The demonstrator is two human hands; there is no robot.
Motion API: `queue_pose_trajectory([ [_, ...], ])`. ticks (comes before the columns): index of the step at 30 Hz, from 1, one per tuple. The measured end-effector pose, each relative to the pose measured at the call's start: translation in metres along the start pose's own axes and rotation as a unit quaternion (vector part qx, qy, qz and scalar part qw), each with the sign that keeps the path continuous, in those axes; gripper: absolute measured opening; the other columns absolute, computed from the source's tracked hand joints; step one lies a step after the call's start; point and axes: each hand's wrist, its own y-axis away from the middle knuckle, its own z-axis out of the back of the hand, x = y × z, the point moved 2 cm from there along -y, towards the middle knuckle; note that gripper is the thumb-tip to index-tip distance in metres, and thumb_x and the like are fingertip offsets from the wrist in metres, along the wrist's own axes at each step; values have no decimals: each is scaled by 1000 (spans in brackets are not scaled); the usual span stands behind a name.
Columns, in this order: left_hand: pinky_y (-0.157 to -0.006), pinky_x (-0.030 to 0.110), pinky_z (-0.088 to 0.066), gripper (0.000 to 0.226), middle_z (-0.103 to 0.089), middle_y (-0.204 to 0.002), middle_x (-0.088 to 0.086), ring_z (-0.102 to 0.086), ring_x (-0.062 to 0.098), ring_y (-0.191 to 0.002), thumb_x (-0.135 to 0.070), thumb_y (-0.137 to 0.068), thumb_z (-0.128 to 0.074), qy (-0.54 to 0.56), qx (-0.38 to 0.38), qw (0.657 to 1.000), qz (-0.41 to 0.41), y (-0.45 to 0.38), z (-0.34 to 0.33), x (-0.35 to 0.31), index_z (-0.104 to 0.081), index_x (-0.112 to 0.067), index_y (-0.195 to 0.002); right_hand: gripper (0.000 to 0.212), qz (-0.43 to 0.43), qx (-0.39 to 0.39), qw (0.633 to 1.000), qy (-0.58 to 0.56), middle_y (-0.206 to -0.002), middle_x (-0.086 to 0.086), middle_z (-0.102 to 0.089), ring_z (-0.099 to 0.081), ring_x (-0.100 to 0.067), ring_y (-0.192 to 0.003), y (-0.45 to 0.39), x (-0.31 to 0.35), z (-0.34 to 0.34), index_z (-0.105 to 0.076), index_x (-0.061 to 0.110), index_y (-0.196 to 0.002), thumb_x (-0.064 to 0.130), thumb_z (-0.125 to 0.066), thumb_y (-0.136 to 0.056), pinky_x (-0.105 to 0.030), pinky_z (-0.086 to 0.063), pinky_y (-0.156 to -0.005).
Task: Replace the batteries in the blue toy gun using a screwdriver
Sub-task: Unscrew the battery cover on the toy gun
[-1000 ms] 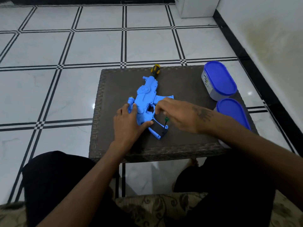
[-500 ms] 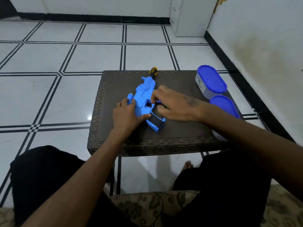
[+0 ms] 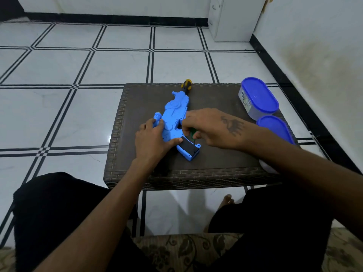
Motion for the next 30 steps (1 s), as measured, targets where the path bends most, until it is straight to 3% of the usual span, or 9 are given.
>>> queue_pose_trajectory([
  [4,-104,45,-39,93,-42,-147,10,-42,33,-130,-79,-69,-57,1,-2,1000,-1,0,-1,1,-47,-19,-140,12,-17,-2,997,-79,-97,5,-57,-50,-10,-82,8,4,-2,-54,20,-106,21,-54,-93,-25,-39,-73],
  [8,-105,45,-36,94,-41,-147,11,-40,33,-131,-79,-69,-53,4,-2,1000,-1,1,1,1,-47,-18,-141,35,-82,27,994,-67,-83,4,-58,-51,-9,-67,15,12,1,-43,20,-108,53,-39,-98,-31,-43,-63],
  [12,-108,44,-35,92,-40,-149,9,-38,32,-134,-77,-70,-58,6,2,1000,4,0,-1,1,-46,-20,-141,21,-92,9,996,-5,-89,10,-41,-42,-13,-73,14,11,4,-36,24,-91,42,-42,-100,-31,-34,-68],
  [15,-108,45,-35,92,-40,-149,9,-37,32,-134,-77,-71,-58,5,3,1000,4,0,-1,1,-46,-20,-141,2,-66,36,997,-18,-96,6,-44,-49,-16,-84,14,5,9,-52,20,-94,19,-53,-96,-29,-37,-74],
  [18,-108,45,-34,92,-39,-149,10,-37,33,-134,-76,-71,-58,2,1,1000,2,1,0,0,-44,-20,-143,21,-52,41,998,2,-106,-1,-52,-53,-17,-92,17,4,11,-64,14,-96,1,-54,-83,-24,-31,-69],
  [22,-107,44,-34,91,-40,-149,10,-38,32,-133,-75,-72,-58,2,-4,1000,1,2,1,-1,-44,-19,-143,12,-72,-13,995,-65,-99,3,-56,-54,-15,-84,22,11,5,-53,17,-104,23,-51,-94,-33,-44,-76],
  [25,-107,44,-34,91,-39,-149,10,-37,32,-134,-76,-72,-58,3,-1,1000,1,2,1,-1,-44,-19,-143,24,-120,-4,992,-37,-91,5,-53,-53,-17,-76,20,12,2,-43,18,-99,42,-42,-100,-34,-41,-66],
  [27,-108,44,-33,92,-39,-150,9,-37,32,-134,-76,-72,-58,5,-1,1000,4,2,1,-1,-44,-20,-143,22,-112,2,992,56,-86,2,-51,-54,-22,-76,19,8,2,-41,17,-94,37,-40,-102,-34,-36,-63],
  [30,-108,44,-33,91,-39,-150,9,-37,31,-135,-76,-72,-59,3,-2,1000,4,2,1,-1,-44,-20,-143,8,-41,23,996,70,-96,-2,-47,-48,-21,-79,19,0,4,-50,14,-101,11,-50,-95,-28,-28,-66],
])
